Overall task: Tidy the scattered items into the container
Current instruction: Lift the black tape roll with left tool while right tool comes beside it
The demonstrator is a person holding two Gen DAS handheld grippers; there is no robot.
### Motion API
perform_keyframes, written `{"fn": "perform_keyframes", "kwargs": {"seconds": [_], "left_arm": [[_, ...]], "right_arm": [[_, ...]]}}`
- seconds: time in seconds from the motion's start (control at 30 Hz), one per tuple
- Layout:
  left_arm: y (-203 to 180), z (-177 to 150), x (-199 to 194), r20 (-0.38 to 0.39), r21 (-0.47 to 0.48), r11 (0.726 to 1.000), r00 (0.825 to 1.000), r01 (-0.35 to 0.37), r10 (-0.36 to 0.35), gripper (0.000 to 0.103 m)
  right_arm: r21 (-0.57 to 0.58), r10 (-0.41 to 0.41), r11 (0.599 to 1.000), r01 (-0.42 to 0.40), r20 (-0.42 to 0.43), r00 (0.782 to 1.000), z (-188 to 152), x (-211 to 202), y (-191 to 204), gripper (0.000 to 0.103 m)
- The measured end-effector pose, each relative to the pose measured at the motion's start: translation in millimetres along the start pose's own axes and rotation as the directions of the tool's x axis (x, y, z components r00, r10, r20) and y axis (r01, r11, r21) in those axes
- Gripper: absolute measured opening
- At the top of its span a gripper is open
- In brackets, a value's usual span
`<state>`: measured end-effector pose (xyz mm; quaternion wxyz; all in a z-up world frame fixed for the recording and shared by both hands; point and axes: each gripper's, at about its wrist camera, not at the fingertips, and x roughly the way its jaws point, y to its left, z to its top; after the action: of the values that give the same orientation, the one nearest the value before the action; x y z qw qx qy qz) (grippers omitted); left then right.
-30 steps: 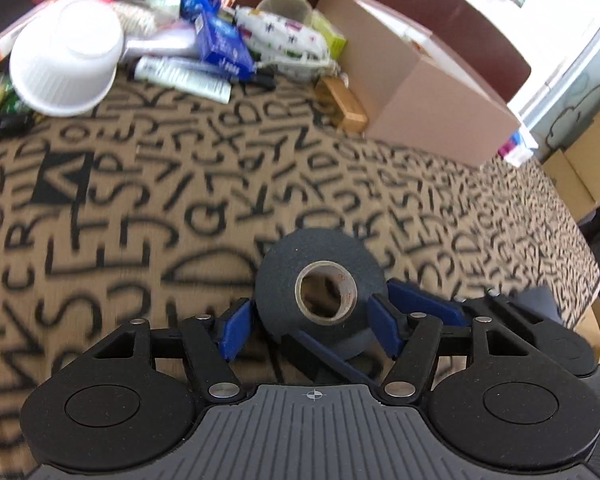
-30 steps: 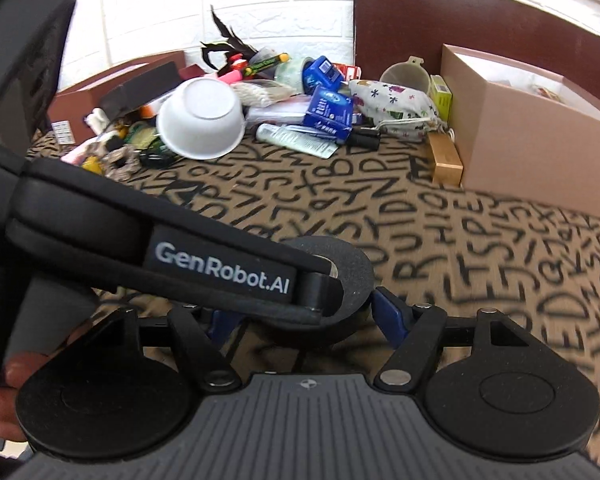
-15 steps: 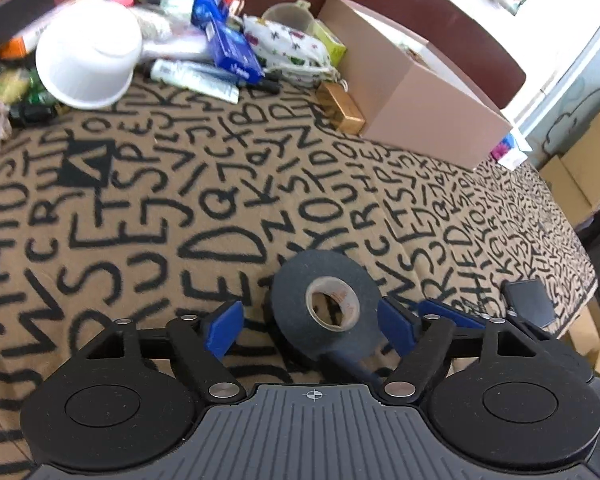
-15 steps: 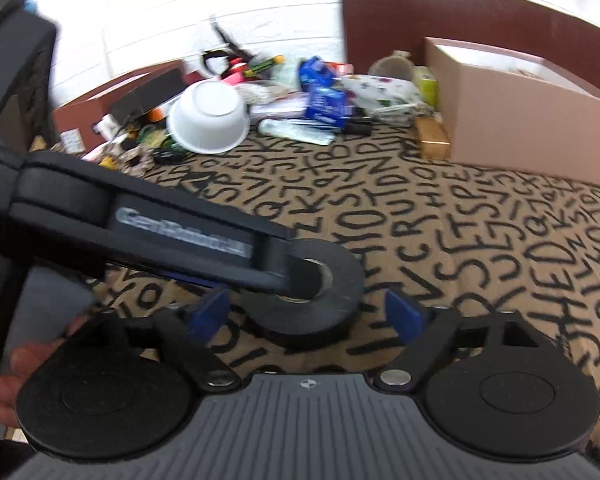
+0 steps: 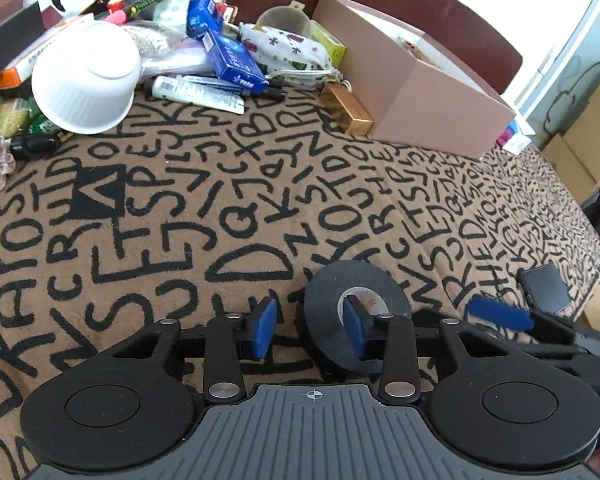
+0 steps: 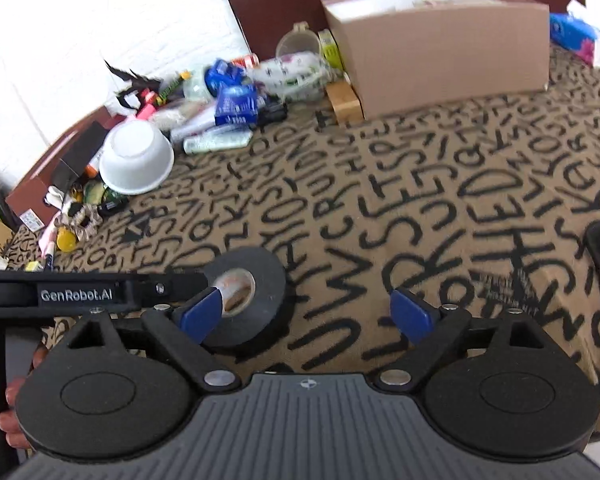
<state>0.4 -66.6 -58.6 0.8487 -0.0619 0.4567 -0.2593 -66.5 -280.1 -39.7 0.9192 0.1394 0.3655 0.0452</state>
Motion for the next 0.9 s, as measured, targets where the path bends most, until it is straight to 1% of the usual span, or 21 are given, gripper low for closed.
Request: {"fn": "perform_keyframes", "kwargs": {"seconds": [0.03, 0.07, 0.1, 0.13, 0.2, 0.3, 0.4, 0.53, 0.7, 0.77, 0.87, 0.9], "left_arm": [[-1, 0, 2, -0.012, 0.006, 1.000, 1.000, 0.014, -0.014, 0.051], [-2, 0, 5, -0.022, 0.011, 1.000, 1.000, 0.021, -0.021, 0.047], [-3, 0, 7, -0.027, 0.015, 1.000, 0.999, 0.020, -0.019, 0.046], [-4, -1, 9, -0.028, 0.017, 1.000, 1.000, 0.014, -0.014, 0.046], [-4, -1, 12, -0.029, 0.004, 1.000, 1.000, 0.011, -0.011, 0.046], [-5, -1, 14, -0.035, 0.012, 1.000, 0.999, 0.006, -0.005, 0.046], [-5, -1, 14, -0.037, 0.029, 1.000, 0.999, 0.005, -0.004, 0.046], [0, 0, 15, -0.042, 0.015, 1.000, 0.999, 0.022, -0.022, 0.046], [1, -1, 16, -0.043, 0.011, 0.999, 0.999, 0.032, -0.032, 0.045], [1, -1, 18, -0.042, 0.012, 0.999, 0.999, 0.034, -0.033, 0.045], [2, -1, 18, -0.043, 0.013, 0.999, 0.999, 0.034, -0.033, 0.045], [2, -1, 18, -0.044, 0.013, 0.999, 0.998, 0.037, -0.036, 0.045]], "right_arm": [[-0.028, -0.016, 0.999, 0.017, 0.013, 1.000, 1, 0, 2, 0.087], [-0.060, -0.030, 0.998, 0.032, 0.023, 0.999, 2, 1, 5, 0.085], [-0.090, -0.039, 0.995, 0.042, 0.031, 0.999, 3, 3, 8, 0.081], [-0.111, -0.043, 0.993, 0.047, 0.035, 0.998, 5, 4, 9, 0.073], [-0.127, -0.041, 0.991, 0.045, 0.034, 0.999, 7, 7, 10, 0.067], [-0.117, -0.033, 0.993, 0.034, 0.017, 0.999, 9, 12, 9, 0.060], [-0.123, -0.017, 0.992, 0.017, 0.005, 1.000, 10, 13, 10, 0.054], [-0.140, 0.019, 0.990, -0.021, -0.019, 1.000, 12, 13, 12, 0.049], [-0.146, 0.065, 0.986, -0.074, -0.066, 0.996, 15, 16, 13, 0.047], [-0.169, 0.070, 0.982, -0.081, -0.065, 0.995, 16, 15, 16, 0.047], [-0.194, 0.067, 0.978, -0.083, -0.087, 0.994, 17, 19, 18, 0.040], [-0.200, 0.068, 0.976, -0.088, -0.104, 0.992, 17, 22, 18, 0.035]]}}
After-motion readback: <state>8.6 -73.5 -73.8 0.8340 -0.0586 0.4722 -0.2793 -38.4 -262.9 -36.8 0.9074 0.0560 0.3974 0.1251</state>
